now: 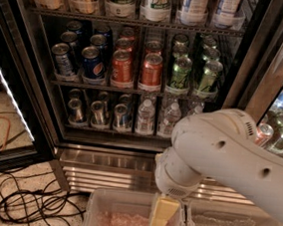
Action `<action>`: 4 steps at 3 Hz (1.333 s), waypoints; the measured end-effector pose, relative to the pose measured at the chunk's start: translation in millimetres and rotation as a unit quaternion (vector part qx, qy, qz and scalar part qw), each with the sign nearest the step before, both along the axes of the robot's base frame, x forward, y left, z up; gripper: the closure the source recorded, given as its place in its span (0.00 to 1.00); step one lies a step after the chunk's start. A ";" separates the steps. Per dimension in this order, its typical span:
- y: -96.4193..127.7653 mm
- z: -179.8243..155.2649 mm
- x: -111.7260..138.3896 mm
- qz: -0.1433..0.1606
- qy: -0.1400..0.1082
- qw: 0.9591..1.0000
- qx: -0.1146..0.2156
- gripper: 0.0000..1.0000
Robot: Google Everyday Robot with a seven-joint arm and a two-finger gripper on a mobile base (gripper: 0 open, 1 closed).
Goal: Pick redbull can from bottom shelf of fridge
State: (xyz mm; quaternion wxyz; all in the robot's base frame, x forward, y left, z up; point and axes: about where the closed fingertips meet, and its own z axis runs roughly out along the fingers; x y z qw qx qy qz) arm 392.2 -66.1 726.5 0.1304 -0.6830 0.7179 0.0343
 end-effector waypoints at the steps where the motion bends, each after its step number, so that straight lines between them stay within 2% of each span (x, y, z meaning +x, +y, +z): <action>1: 14.4 -57.6 22.2 -0.051 0.031 0.998 0.014 0.00; 2: 20.6 -100.5 39.9 -0.117 0.061 0.991 0.022 0.00; 3: 21.3 -101.8 39.3 -0.156 0.072 0.985 0.026 0.00; 4: 24.4 -103.2 37.0 -0.146 0.074 0.985 0.047 0.00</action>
Offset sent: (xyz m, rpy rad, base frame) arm 0.0627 0.0290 -0.1533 0.0763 0.2203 -0.4887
